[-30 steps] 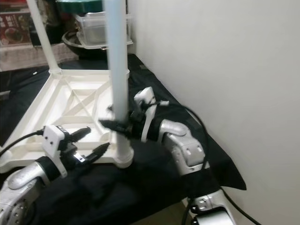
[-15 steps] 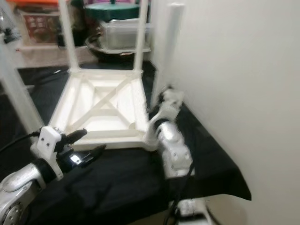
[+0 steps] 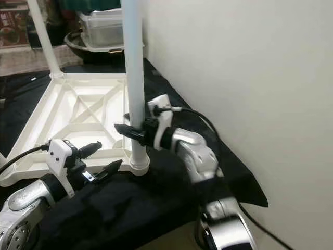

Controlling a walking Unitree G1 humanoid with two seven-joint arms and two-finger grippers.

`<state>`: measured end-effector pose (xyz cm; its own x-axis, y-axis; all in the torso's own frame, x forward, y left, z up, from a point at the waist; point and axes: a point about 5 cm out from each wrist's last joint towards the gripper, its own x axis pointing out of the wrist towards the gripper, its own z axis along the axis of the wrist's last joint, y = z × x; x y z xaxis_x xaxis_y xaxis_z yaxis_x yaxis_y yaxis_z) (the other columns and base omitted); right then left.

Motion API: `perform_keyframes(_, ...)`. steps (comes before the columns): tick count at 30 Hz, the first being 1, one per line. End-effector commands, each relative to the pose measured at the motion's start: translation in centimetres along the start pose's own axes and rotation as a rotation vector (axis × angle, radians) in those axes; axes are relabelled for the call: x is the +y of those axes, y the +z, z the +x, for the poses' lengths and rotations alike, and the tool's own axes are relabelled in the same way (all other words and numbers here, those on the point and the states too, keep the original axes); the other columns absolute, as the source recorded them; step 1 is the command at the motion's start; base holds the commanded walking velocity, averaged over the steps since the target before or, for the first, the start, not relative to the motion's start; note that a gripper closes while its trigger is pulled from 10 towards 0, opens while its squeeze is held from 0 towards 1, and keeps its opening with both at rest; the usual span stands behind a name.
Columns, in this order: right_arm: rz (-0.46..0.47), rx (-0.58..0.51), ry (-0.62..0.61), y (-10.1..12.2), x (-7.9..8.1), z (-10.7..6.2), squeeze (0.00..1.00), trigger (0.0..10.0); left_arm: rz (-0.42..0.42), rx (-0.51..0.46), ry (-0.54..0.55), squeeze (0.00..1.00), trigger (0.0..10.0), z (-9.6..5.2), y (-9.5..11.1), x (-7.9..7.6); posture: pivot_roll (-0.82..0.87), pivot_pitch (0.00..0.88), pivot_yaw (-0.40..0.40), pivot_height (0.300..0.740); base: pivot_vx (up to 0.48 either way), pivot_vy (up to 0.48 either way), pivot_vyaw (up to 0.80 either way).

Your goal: Building children table

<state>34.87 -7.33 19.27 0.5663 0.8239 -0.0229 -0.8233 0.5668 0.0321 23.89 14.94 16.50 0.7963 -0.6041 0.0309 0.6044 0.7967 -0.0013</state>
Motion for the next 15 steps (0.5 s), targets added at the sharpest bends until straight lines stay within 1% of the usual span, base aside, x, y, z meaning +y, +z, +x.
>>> perform_keyframes(1, 0.051, 0.119, -0.242, -2.4, -1.7, 0.2, 0.00, 0.0, 0.002, 0.006, 0.006, 0.00, 10.0, -0.3, 0.0, 0.0, 0.05, 0.000, -0.077, 0.740, 0.000, 0.000, 0.00)
perform_keyframes(2, 0.081, 0.130, -0.714, -3.4, -4.4, -1.7, 0.00, 0.0, -0.001, 0.007, 0.009, 0.00, 10.0, -0.4, -0.1, -0.1, 0.05, 0.000, -0.080, 0.740, 0.000, 0.000, 0.00)
perform_keyframes(3, 0.112, 0.142, -1.002, -4.2, -5.2, -3.7, 0.00, 0.0, -0.004, 0.009, 0.009, 0.00, 10.0, -0.5, -0.1, -0.2, 0.05, 0.000, -0.077, 0.740, 0.000, 0.000, 0.00)
perform_keyframes(4, 0.135, 0.143, -1.113, -4.7, -4.8, -5.1, 0.00, 0.0, -0.006, 0.010, 0.008, 0.00, 10.0, -0.6, -0.2, -0.3, 0.05, 0.000, -0.074, 0.740, 0.000, 0.000, 0.00)
perform_keyframes(5, 0.149, 0.141, -1.143, -5.0, -4.3, -5.8, 0.00, 0.0, -0.008, 0.011, 0.007, 0.00, 10.0, -0.6, -0.2, -0.3, 0.05, 0.000, -0.074, 0.740, 0.000, 0.000, 0.00)
perform_keyframes(6, 0.149, 0.141, -1.143, -5.0, -4.3, -5.8, 0.00, 0.0, -0.008, 0.011, 0.007, 0.00, 10.0, -0.6, -0.2, -0.3, 0.05, 0.000, -0.074, 0.740, 0.000, 0.000, 0.00)
perform_keyframes(7, 0.192, 0.141, -1.029, -4.9, -2.9, -4.9, 0.00, 5.5, -0.008, 0.013, 0.005, 0.00, 10.0, -0.5, -0.2, -0.3, 0.04, 0.000, -0.065, 0.740, 0.000, 0.000, 0.00)
perform_keyframes(8, 0.221, 0.139, -0.952, -4.8, -2.0, -4.3, 0.00, 5.5, -0.007, 0.014, 0.004, 0.00, 10.0, -0.5, -0.3, -0.2, 0.04, 0.000, -0.063, 0.740, 0.000, 0.000, 0.00)
perform_keyframes(9, 0.221, 0.139, -0.952, -4.8, -2.0, -4.3, 0.00, 5.5, -0.007, 0.014, 0.004, 0.00, 10.0, -0.5, -0.3, -0.2, 0.04, 0.000, -0.063, 0.740, 0.000, 0.000, 0.00)
perform_keyframes(10, 0.170, -0.002, -0.738, -2.7, -0.5, -3.1, 0.00, 10.0, -0.008, 0.011, -0.013, 0.00, 10.0, -0.3, -0.1, -0.3, 0.02, 0.000, -0.051, 0.740, 0.000, 0.000, 0.00)
perform_keyframes(11, 0.159, -0.059, -0.648, -1.8, -0.3, -2.7, 1.00, 10.0, -0.006, 0.011, -0.021, 0.00, 10.0, -0.1, -0.1, -0.3, 0.02, 0.000, -0.046, 0.740, 0.000, 0.000, 0.00)
perform_keyframes(12, 0.155, -0.092, -0.590, -1.2, -0.2, -2.4, 1.00, 10.0, -0.004, 0.012, -0.026, 0.00, 10.0, 0.0, -0.1, -0.2, 0.02, 0.000, -0.046, 0.740, 0.000, 0.000, 0.00)
perform_keyframes(13, 0.160, -0.123, -0.462, -0.3, 0.0, -1.7, 1.00, 10.0, -0.002, 0.012, -0.029, 0.00, 10.0, 0.1, -0.1, -0.2, 0.01, 0.000, -0.043, 0.740, 0.000, 0.000, 0.00)
perform_keyframes(14, 0.160, -0.123, -0.462, -0.3, 0.0, -1.7, 1.00, 10.0, -0.002, 0.012, -0.029, 0.00, 10.0, 0.1, -0.1, -0.2, 0.01, 0.000, -0.043, 0.740, 0.000, 0.000, 0.00)
perform_keyframes(15, 0.161, -0.140, -0.380, 0.3, 0.1, -1.2, 1.00, 10.0, -0.001, 0.011, -0.031, 0.00, 10.0, 0.2, -0.1, -0.1, 0.01, 0.000, -0.043, 0.740, 0.000, 0.000, 0.00)
